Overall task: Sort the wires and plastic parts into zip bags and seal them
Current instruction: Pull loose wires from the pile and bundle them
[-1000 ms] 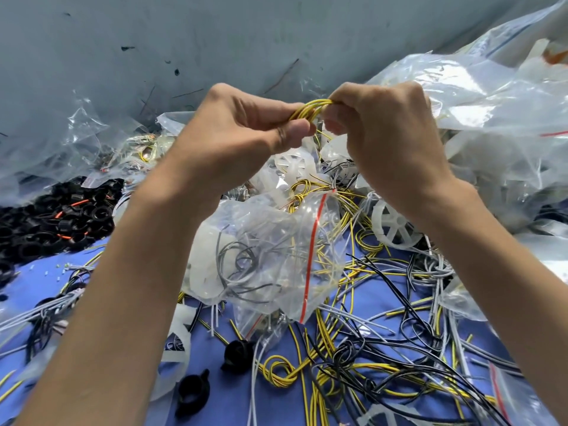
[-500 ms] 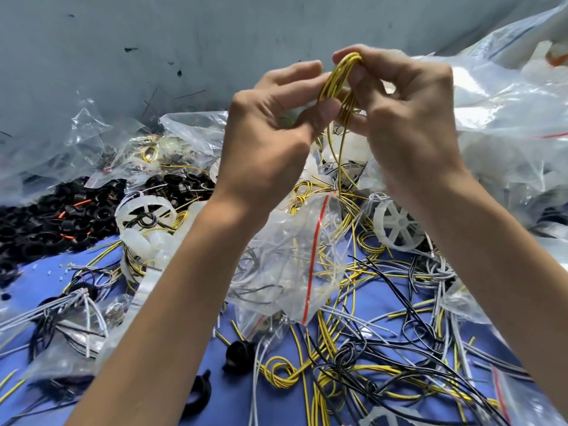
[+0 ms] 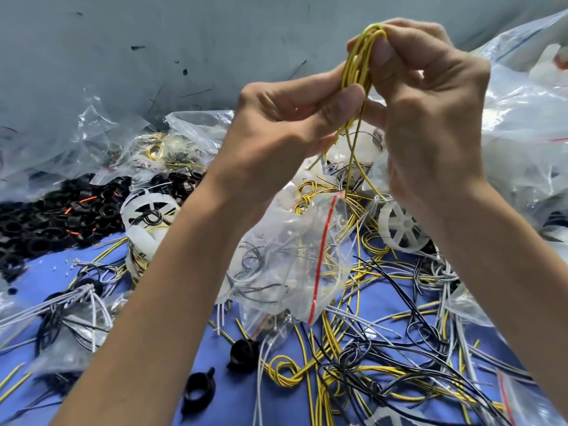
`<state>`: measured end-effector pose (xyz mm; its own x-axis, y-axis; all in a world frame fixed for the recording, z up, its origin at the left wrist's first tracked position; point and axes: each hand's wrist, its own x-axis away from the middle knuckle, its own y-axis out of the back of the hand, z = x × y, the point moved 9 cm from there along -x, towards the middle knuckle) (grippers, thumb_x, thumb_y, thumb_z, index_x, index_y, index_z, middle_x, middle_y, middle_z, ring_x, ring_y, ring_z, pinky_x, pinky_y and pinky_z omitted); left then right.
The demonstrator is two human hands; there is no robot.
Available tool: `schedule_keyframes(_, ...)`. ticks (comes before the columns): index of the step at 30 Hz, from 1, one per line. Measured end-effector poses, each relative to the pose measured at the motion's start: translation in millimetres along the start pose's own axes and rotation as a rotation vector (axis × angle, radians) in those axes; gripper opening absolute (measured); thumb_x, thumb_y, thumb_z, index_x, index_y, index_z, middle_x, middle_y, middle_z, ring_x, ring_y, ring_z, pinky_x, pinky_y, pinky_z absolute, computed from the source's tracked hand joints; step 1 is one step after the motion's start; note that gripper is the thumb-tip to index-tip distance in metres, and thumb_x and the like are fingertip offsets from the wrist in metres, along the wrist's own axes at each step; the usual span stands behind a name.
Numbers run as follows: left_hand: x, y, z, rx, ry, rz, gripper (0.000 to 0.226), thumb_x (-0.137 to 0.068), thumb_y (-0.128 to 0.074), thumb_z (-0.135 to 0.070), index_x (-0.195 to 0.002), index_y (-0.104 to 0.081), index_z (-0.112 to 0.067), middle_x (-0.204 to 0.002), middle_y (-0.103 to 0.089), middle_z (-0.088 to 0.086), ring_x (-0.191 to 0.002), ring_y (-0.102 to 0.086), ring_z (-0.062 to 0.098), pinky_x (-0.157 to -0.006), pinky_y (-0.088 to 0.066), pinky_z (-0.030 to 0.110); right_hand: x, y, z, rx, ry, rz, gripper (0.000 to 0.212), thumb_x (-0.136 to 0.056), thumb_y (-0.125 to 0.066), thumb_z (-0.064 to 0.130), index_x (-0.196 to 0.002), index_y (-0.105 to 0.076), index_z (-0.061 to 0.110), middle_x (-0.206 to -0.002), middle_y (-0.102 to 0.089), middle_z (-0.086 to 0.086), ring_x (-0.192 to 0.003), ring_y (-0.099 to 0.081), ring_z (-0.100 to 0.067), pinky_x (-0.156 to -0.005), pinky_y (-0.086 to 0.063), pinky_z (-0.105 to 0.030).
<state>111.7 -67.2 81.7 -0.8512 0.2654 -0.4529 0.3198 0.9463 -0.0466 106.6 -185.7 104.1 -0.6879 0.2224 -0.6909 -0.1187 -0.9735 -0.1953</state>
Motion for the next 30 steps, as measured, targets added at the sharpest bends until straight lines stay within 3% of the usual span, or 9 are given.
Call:
schedule_keyframes(5,0.0,-3.7,0.3,0.116,-0.019,0.048,0.032,-0.084,-0.060,-0.002,-0.116,-0.059,0.000,-0.084,-0.072,0.002,-0.079,-0.071,0.019,-0.081,-0.057,0.038,2.0,0.0,2.8,0.055,0.038,-0.032,0.013,-0.090,-0.059,0.005,-0.098,-0.068,0.001,-0.099,-0.052,-0.009,-0.089,-0.056,-0.017,-0.074,-0.047,-0.030)
schedule_keyframes(9,-1.0,-0.6,-1.6,0.090,-0.041,0.010,0.040,-0.085,-0.059,-0.002,-0.125,-0.055,0.002,-0.080,-0.073,0.003,-0.072,-0.071,0.019,-0.074,-0.058,0.032,-0.2,-1.0,3.9,0.224,0.046,0.021,0.018,-0.091,-0.060,0.014,-0.105,-0.069,0.007,-0.101,-0.051,-0.004,-0.094,-0.055,-0.007,-0.076,-0.045,-0.016)
schedule_keyframes(15,-3.4,7.5,-4.6,0.004,-0.105,-0.092,0.036,-0.087,-0.060,0.000,-0.123,-0.057,0.003,-0.076,-0.072,-0.002,-0.068,-0.064,0.013,-0.074,-0.058,0.030,1.9,-18.2,-11.6,0.228,-0.113,0.187,0.034,-0.100,-0.041,0.026,-0.084,-0.068,0.013,-0.104,-0.058,-0.007,-0.106,-0.059,-0.022,-0.085,-0.051,-0.033)
schedule_keyframes(18,-2.5,8.3,-8.2,-0.034,-0.155,-0.109,0.032,-0.089,-0.058,0.002,-0.121,-0.058,0.004,-0.091,-0.073,0.003,-0.080,-0.066,0.011,-0.072,-0.057,0.027,4.6,-28.3,-11.5,0.203,-0.142,0.325,0.041,-0.096,-0.043,0.032,-0.091,-0.063,-0.004,-0.096,-0.061,-0.017,-0.092,-0.060,-0.020,-0.090,-0.050,-0.046)
schedule_keyframes(19,-2.4,8.4,-8.3,-0.049,-0.167,-0.110,0.030,-0.089,-0.058,0.004,-0.119,-0.060,0.002,-0.089,-0.073,0.003,-0.080,-0.066,0.010,-0.071,-0.056,0.025,5.7,-31.8,-9.5,0.206,-0.129,0.391,0.036,-0.094,-0.049,0.029,-0.096,-0.060,-0.005,-0.088,-0.060,-0.012,-0.084,-0.058,-0.014,-0.088,-0.052,-0.047)
schedule_keyframes(21,-2.4,7.2,-8.0,-0.083,-0.194,-0.109,0.028,-0.088,-0.058,0.007,-0.114,-0.062,-0.003,-0.082,-0.073,0.000,-0.080,-0.068,0.011,-0.072,-0.056,0.026,6.8,-33.0,-6.1,0.190,-0.124,0.487,0.011,-0.093,-0.057,0.019,-0.097,-0.062,0.010,-0.080,-0.062,0.005,-0.076,-0.059,-0.003,-0.074,-0.057,-0.030)
schedule_keyframes(23,-3.1,4.3,-8.1,-0.130,-0.213,-0.104,0.028,-0.088,-0.059,0.007,-0.114,-0.063,-0.003,-0.088,-0.071,0.004,-0.086,-0.069,0.019,-0.080,-0.058,0.035,5.7,-29.1,-2.9,0.144,-0.132,0.507,0.008,-0.091,-0.060,0.015,-0.094,-0.064,0.022,-0.078,-0.065,0.013,-0.075,-0.062,0.000,-0.069,-0.055,-0.021)
schedule_keyframes(27,-4.1,5.4,-8.0,-0.194,-0.225,-0.120,0.026,-0.086,-0.062,0.006,-0.111,-0.064,-0.002,-0.095,-0.072,0.014,-0.089,-0.071,0.022,-0.081,-0.058,0.043,5.5,-26.7,-5.8,0.142,-0.164,0.481,0.011,-0.090,-0.061,0.017,-0.099,-0.065,0.023,-0.089,-0.070,0.008,-0.084,-0.064,-0.007,-0.079,-0.058,-0.035)
schedule_keyframes(30,-3.8,11.5,-8.7,-0.316,-0.214,-0.173,0.029,-0.084,-0.066,0.000,-0.106,-0.053,-0.016,-0.094,-0.072,0.013,-0.084,-0.072,0.019,-0.077,-0.059,0.041,6.2,-28.0,-9.0,0.074,-0.208,0.430,0.026,-0.090,-0.060,0.010,-0.116,-0.059,0.019,-0.102,-0.067,-0.001,-0.084,-0.064,-0.010,-0.075,-0.058,-0.033)
